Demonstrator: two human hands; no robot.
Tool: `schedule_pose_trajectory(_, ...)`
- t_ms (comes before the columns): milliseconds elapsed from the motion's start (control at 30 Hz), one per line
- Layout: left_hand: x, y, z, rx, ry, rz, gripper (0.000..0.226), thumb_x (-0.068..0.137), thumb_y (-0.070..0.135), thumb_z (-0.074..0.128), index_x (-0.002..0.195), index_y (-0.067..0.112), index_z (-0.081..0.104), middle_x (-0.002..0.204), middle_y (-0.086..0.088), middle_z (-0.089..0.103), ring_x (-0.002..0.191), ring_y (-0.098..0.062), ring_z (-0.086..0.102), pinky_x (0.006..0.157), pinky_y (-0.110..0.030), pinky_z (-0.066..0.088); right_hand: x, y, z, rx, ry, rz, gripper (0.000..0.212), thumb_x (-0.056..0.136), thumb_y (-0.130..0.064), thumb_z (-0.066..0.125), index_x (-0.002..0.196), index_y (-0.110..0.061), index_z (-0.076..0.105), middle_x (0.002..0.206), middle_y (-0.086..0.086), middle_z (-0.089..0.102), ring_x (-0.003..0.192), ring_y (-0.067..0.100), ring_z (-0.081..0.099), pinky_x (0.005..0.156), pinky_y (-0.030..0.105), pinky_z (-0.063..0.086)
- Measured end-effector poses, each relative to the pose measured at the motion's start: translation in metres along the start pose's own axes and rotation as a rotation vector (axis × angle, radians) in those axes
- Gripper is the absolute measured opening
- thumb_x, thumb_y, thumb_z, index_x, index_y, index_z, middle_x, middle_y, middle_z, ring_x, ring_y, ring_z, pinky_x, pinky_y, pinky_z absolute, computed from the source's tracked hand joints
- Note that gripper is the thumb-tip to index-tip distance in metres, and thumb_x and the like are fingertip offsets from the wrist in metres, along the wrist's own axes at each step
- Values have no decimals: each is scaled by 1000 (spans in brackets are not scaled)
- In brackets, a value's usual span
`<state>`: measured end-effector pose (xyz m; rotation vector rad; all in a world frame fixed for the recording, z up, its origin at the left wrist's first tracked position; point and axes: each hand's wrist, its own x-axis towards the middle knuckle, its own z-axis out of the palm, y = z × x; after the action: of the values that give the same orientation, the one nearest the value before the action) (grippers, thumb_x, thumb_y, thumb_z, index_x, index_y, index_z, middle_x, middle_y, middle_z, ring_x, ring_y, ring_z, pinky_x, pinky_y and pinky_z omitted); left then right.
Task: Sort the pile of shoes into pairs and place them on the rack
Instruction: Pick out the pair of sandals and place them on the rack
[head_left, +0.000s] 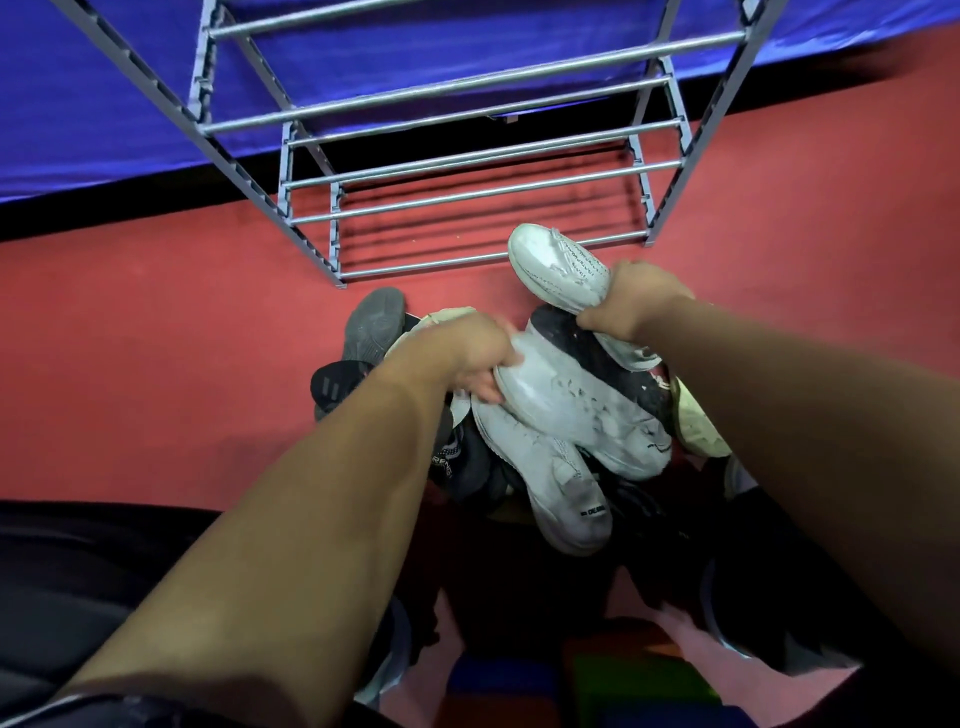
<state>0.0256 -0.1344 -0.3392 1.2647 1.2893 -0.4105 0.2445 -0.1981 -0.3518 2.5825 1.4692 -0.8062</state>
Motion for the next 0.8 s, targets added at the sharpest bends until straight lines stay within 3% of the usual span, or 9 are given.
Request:
schedule_pose_trajectory(100, -2, 14, -22, -280, 157, 118, 26, 105, 9, 60, 130, 13, 64, 120, -15, 75, 101, -31, 77, 78, -46, 67, -1, 0, -2, 19, -101, 20, 49, 74, -58, 74, 89, -12, 66, 79, 7, 68, 70, 28, 69, 59, 32, 56)
schedule_pose_trajectory(200, -7, 23, -35, -503, 372, 225, 29, 99, 0, 57, 127, 9, 59, 120, -26, 71, 105, -33, 75, 93, -57, 61, 0, 3, -1, 34, -136, 57, 44, 81, -54, 69, 76, -11, 69, 72, 8, 69, 68, 27, 70, 62, 34, 59)
schedule_pose_trajectory(333, -14, 27, -25, 6, 477, 138, 27, 94, 7, 62, 119, 0, 71, 116, -22, 75, 101, -36, 75, 89, -50, 64, 1, 9, -2, 18, -62, 118, 44, 85, -55, 69, 76, -12, 63, 76, 7, 64, 76, 31, 66, 66, 35, 51)
schedule_pose_trajectory(400, -16, 23, -12, 133, 406, 57, 19, 98, 9, 57, 109, 0, 70, 97, -19, 77, 80, -32, 75, 77, -46, 67, 1, 11, -2, 26, -48, 152, 44, 85, -56, 70, 86, -12, 66, 82, 7, 64, 82, 32, 68, 72, 36, 55)
schedule_pose_trajectory(500, -26, 1, 9, 69, 112, -253, 30, 108, 18, 47, 116, -7, 62, 70, -19, 73, 54, -29, 72, 52, -35, 61, -1, 9, 0, 42, -77, 172, 47, 84, -56, 71, 92, -10, 68, 79, 6, 65, 76, 29, 69, 70, 35, 57)
schedule_pose_trajectory(633, -11, -35, 11, -18, -201, -519, 83, 104, 66, 43, 123, -12, 62, 134, -28, 67, 114, -39, 70, 97, -43, 55, -5, 5, 11, 68, -163, 183, 41, 85, -50, 67, 85, -9, 68, 63, 5, 68, 56, 21, 65, 52, 26, 47)
schedule_pose_trajectory(700, -1, -34, 12, -68, -85, -407, 82, 97, 72, 48, 127, -3, 60, 124, -30, 71, 110, -44, 72, 90, -49, 61, -6, 4, 16, 45, -178, 177, 43, 84, -53, 65, 83, -11, 65, 71, 6, 67, 59, 22, 63, 50, 27, 41)
schedule_pose_trajectory(733, 0, -31, 14, -136, -10, -296, 72, 101, 65, 50, 134, 0, 56, 119, -30, 71, 104, -42, 74, 83, -48, 64, -6, 3, 16, 31, -174, 172, 45, 85, -56, 64, 83, -11, 64, 75, 7, 66, 61, 22, 62, 52, 28, 41)
schedule_pose_trajectory(800, 2, -25, 15, -333, 42, -99, 52, 109, 43, 54, 143, 4, 50, 119, -24, 73, 106, -34, 75, 90, -45, 64, -4, 3, 16, 14, -160, 170, 52, 87, -61, 61, 91, -9, 64, 79, 7, 61, 65, 22, 59, 61, 32, 45)
